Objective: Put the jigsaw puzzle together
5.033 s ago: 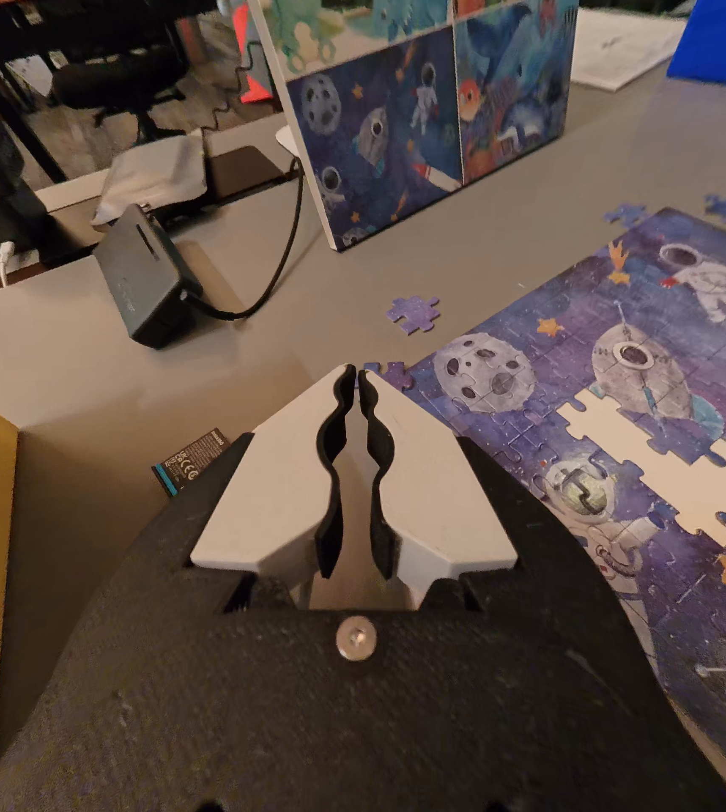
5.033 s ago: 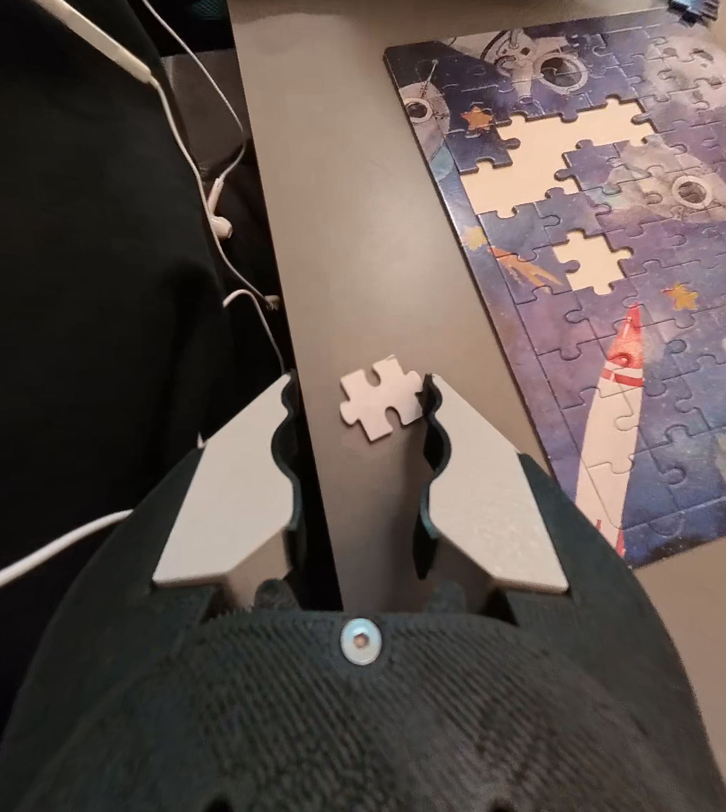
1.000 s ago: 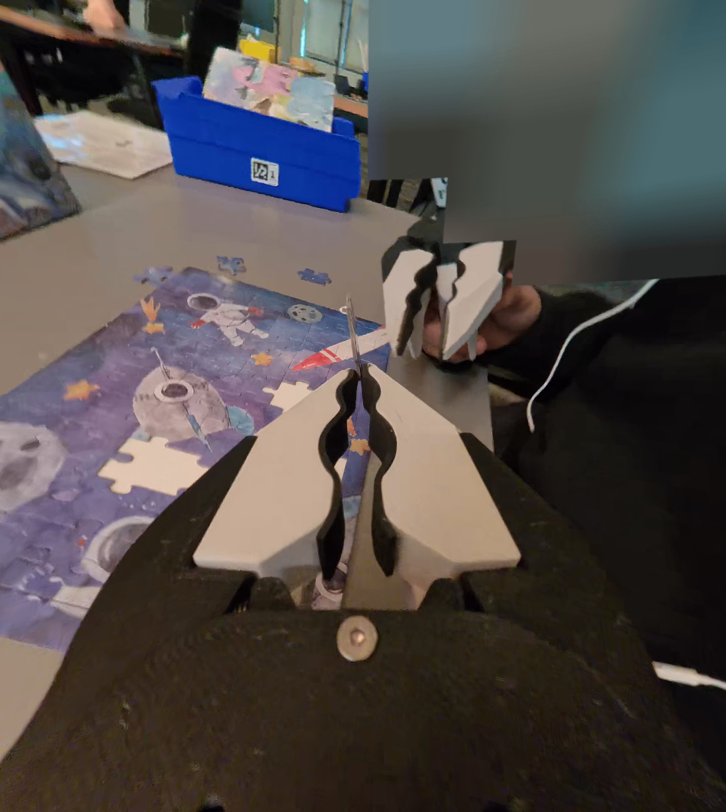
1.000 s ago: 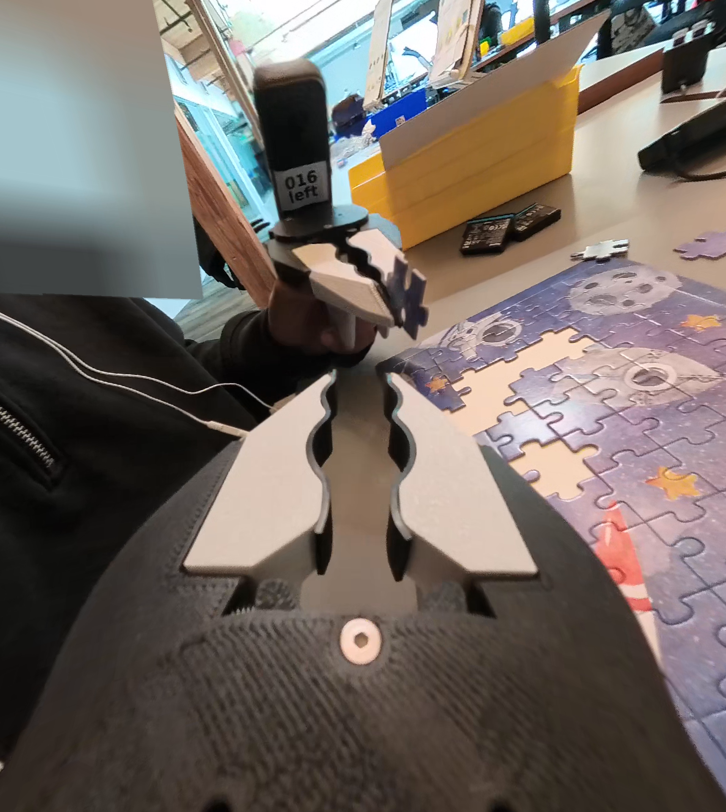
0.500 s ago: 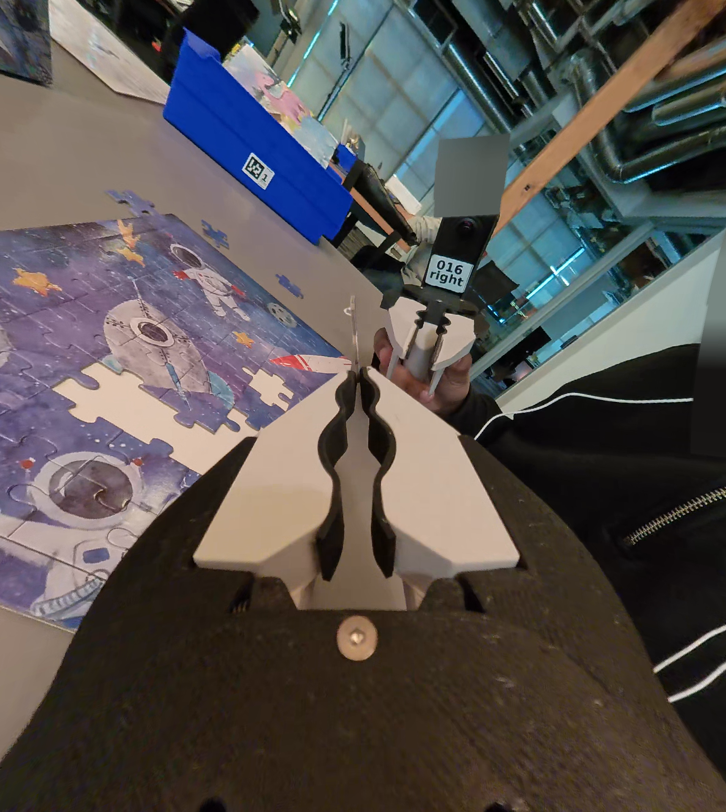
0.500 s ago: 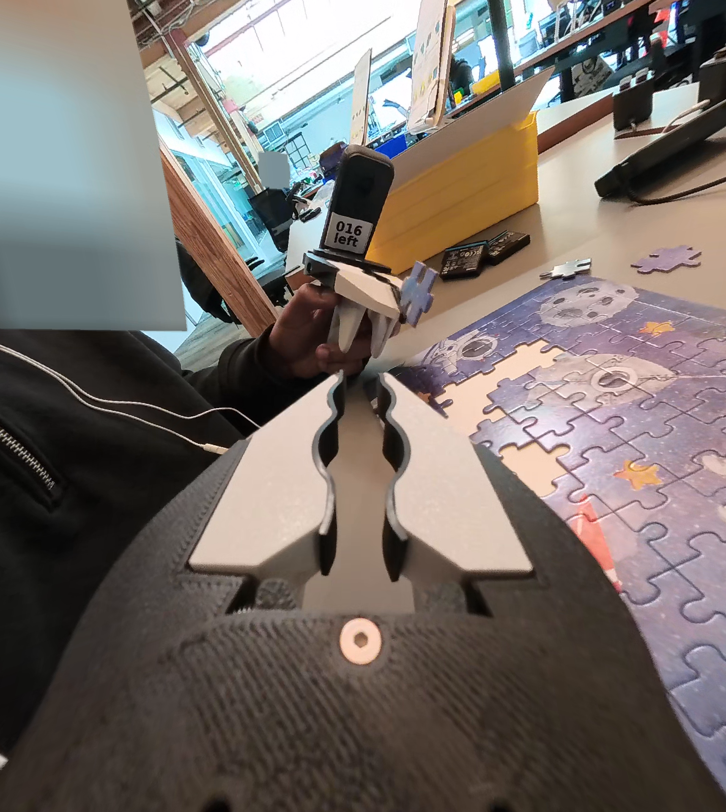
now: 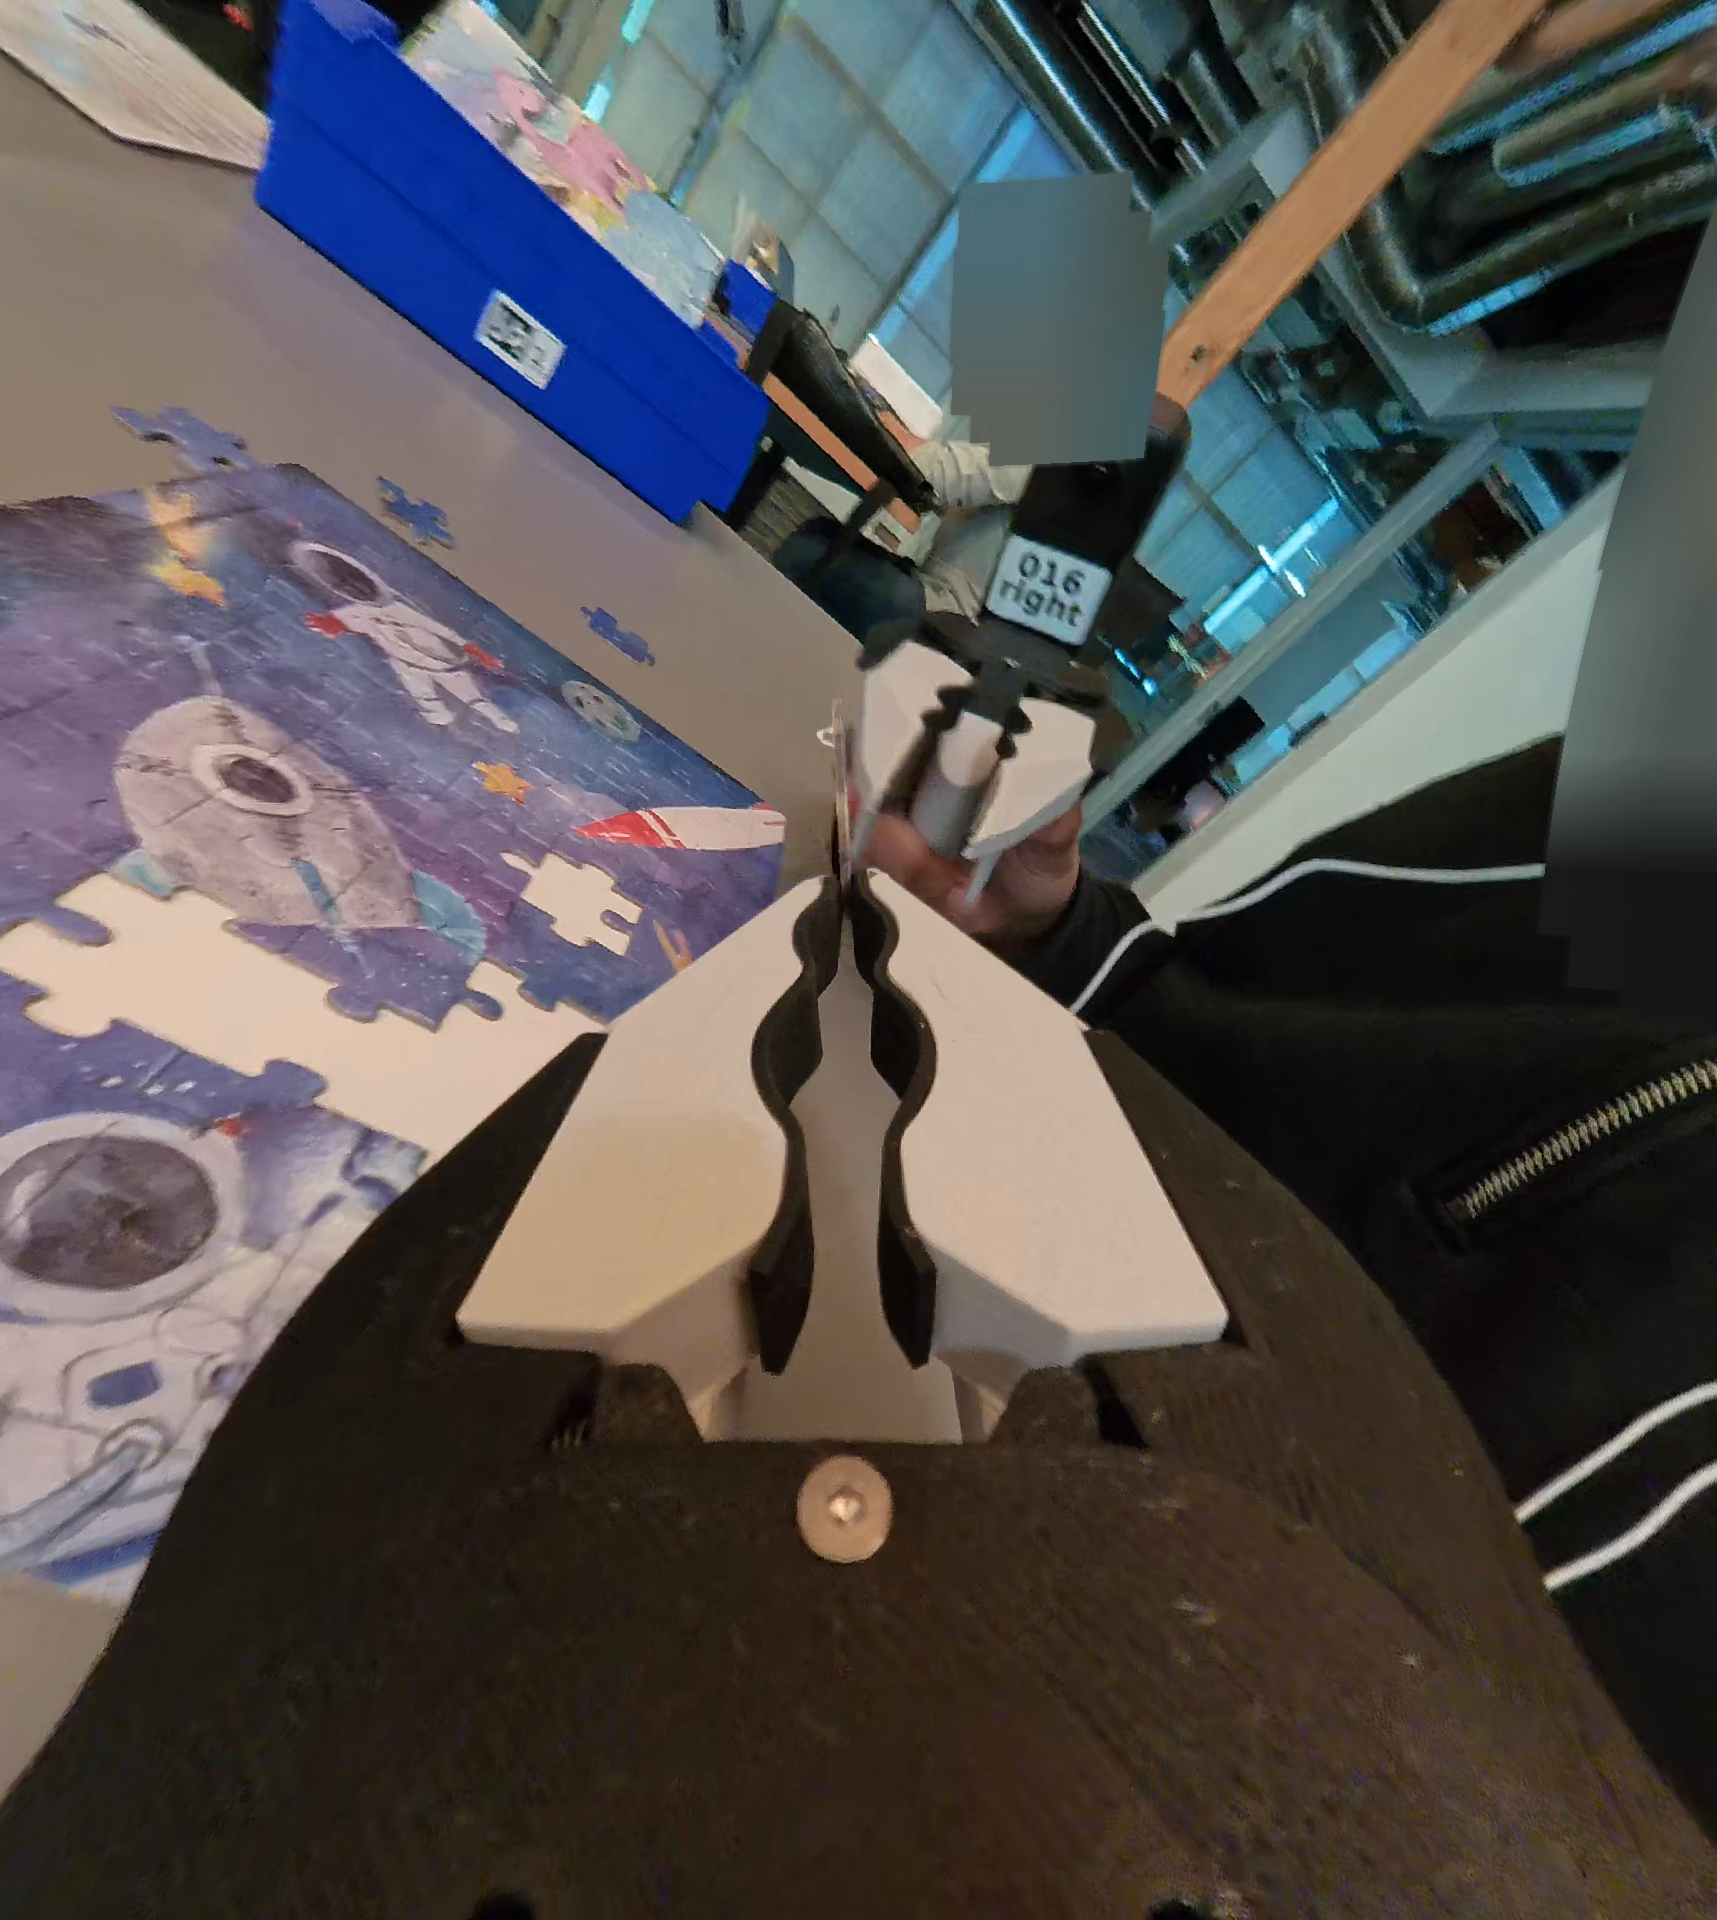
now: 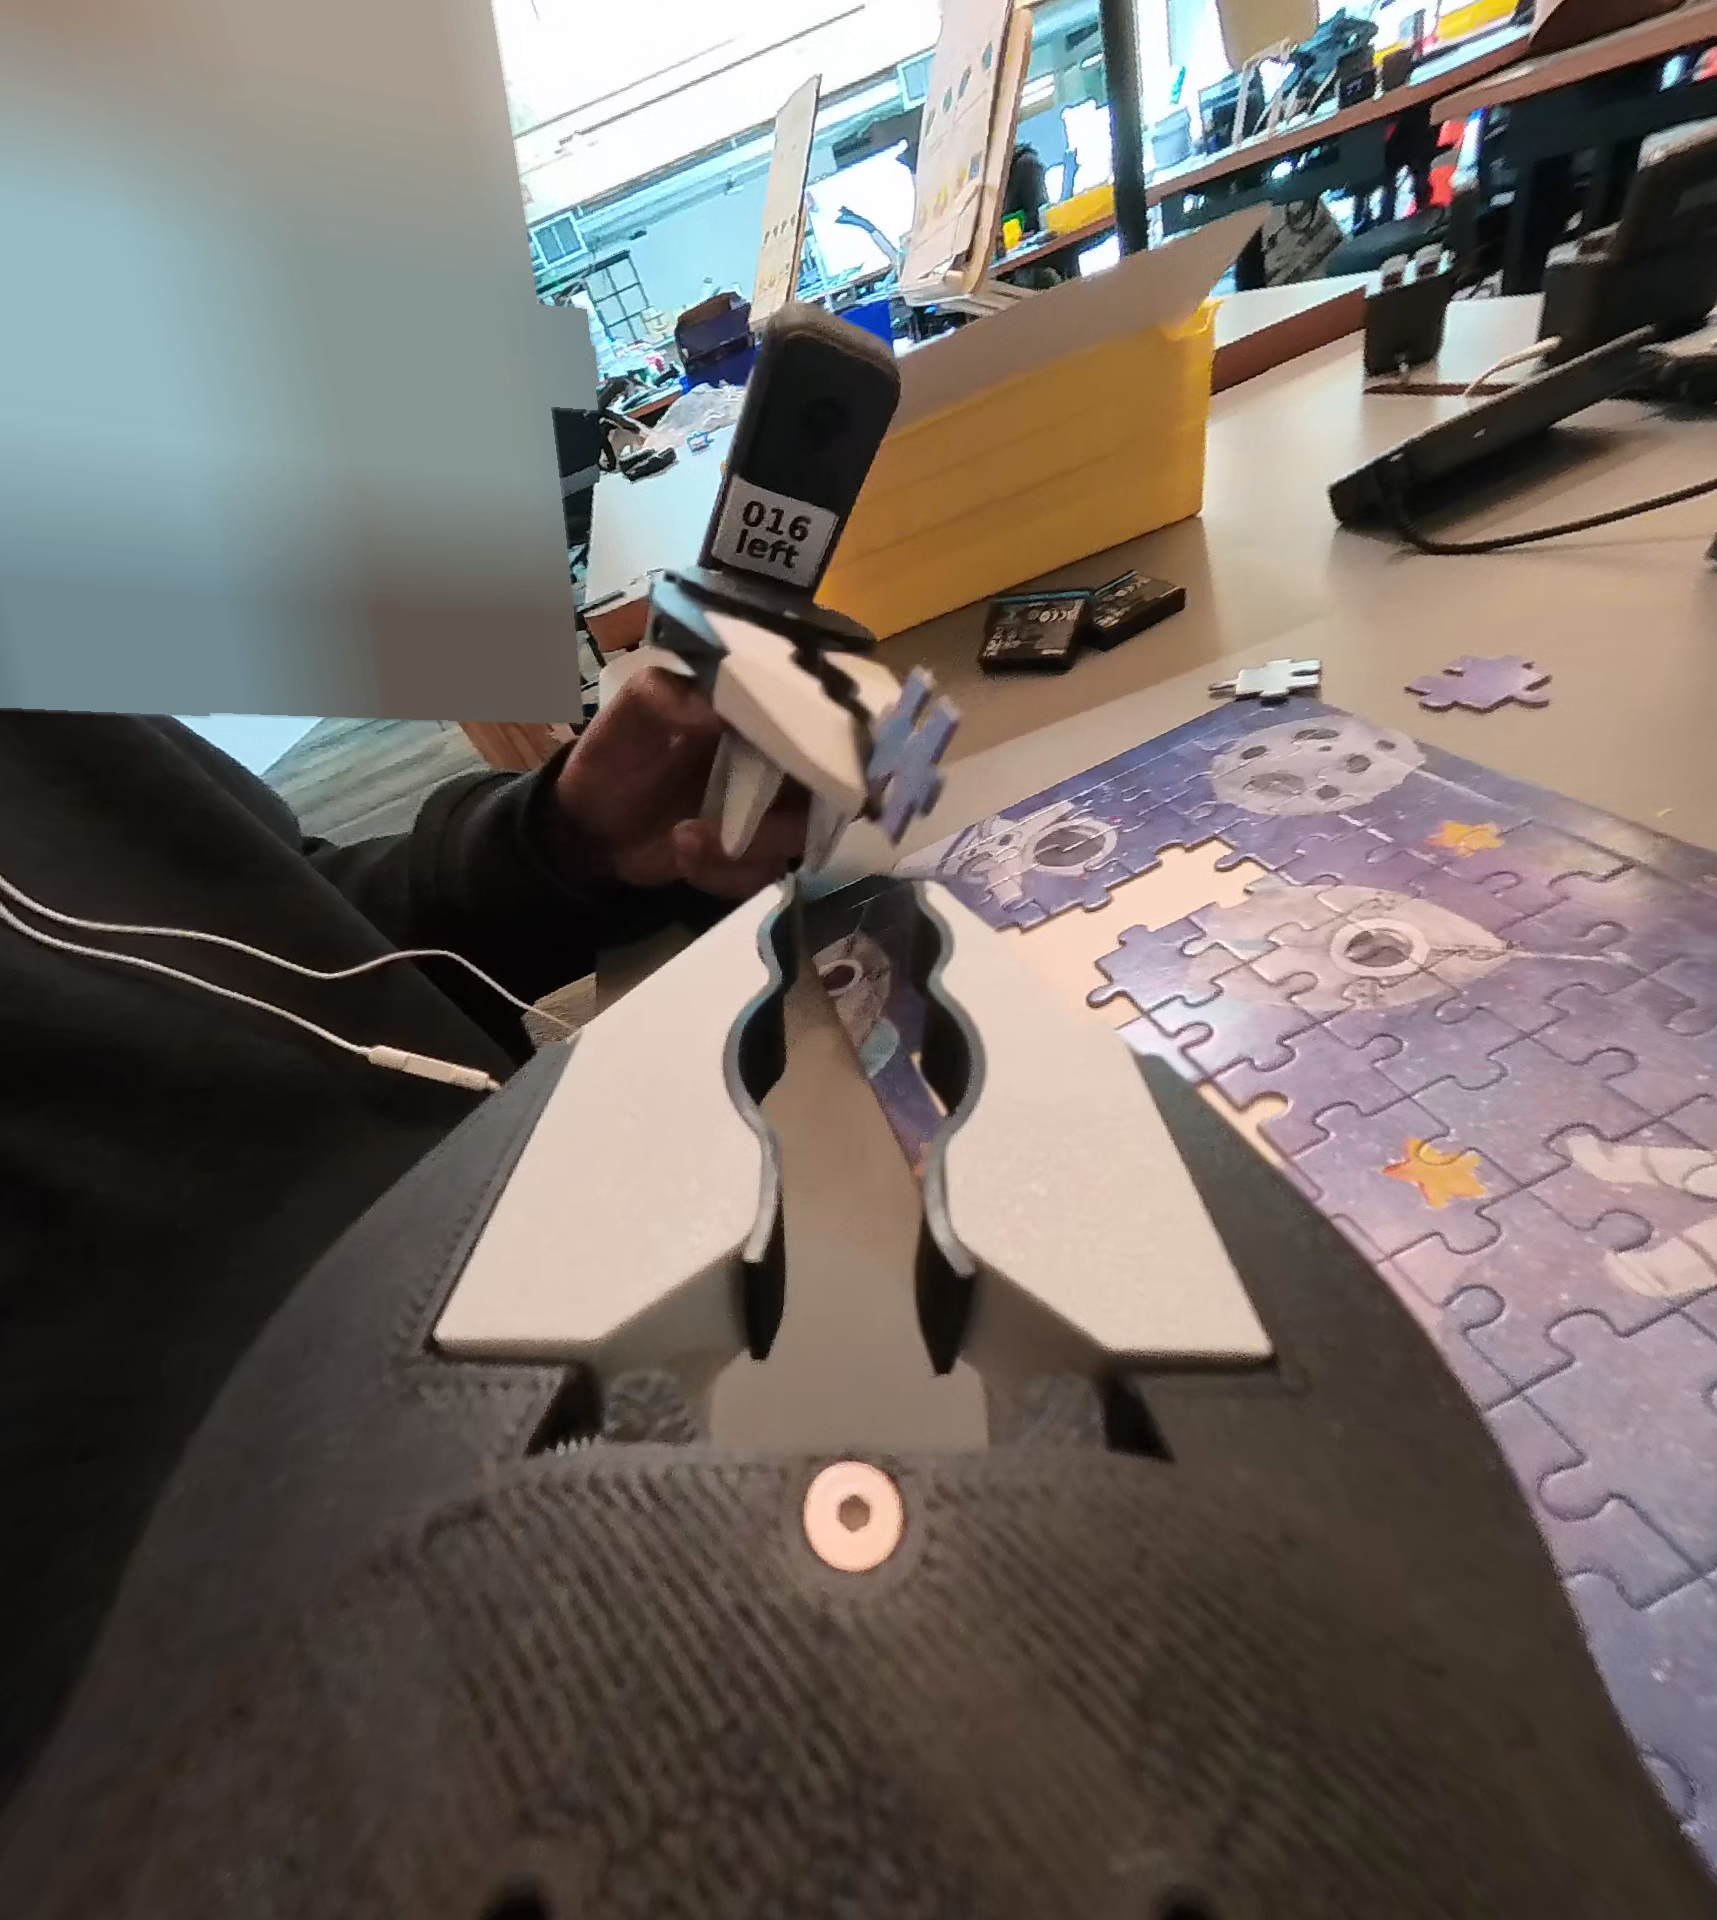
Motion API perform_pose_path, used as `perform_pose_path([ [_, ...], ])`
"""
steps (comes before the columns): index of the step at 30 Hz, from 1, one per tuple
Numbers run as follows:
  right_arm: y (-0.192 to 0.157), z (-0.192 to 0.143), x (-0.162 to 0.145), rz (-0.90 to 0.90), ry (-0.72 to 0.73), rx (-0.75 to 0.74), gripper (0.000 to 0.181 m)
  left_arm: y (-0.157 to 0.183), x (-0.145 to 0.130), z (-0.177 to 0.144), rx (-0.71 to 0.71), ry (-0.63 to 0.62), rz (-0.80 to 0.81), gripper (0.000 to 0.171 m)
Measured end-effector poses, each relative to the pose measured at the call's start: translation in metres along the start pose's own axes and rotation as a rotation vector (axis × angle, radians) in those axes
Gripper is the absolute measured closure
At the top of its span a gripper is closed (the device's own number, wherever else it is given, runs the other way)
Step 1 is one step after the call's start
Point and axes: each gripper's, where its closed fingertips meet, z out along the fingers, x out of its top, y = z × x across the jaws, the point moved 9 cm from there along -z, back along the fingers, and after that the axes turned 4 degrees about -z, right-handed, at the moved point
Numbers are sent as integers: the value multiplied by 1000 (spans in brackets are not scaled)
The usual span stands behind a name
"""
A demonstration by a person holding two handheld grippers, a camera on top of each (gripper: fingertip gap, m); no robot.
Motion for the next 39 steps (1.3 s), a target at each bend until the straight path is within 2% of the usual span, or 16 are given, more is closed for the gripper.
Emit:
perform_pose_path([
  [3, -2, 3, 2, -31, 23, -12, 157, 8, -7, 12, -3, -112, 70, 171],
  [6, -2, 7, 4, -38, 25, -12, 158, 13, -13, 21, 7, -205, 130, 171],
  [9, -1, 11, 3, -38, -1, 5, 175, 13, -15, 25, 31, -239, 141, 171],
  [14, 3, 10, 2, -5, -20, -18, 181, 10, -10, 18, 34, -175, 97, 171],
  [20, 5, 10, -1, 80, -36, 38, 181, 5, -5, 10, 35, -103, 57, 171],
  [29, 2, 28, -9, 66, -202, 62, 181, 3, 0, 4, 15, -36, 25, 171],
  [36, 4, 29, -7, 110, -164, 80, 181, 3, 2, 2, 10, -7, 16, 171],
  [39, 7, 26, -4, 152, -109, 82, 181, 2, 2, 2, 30, 5, 25, 149],
])
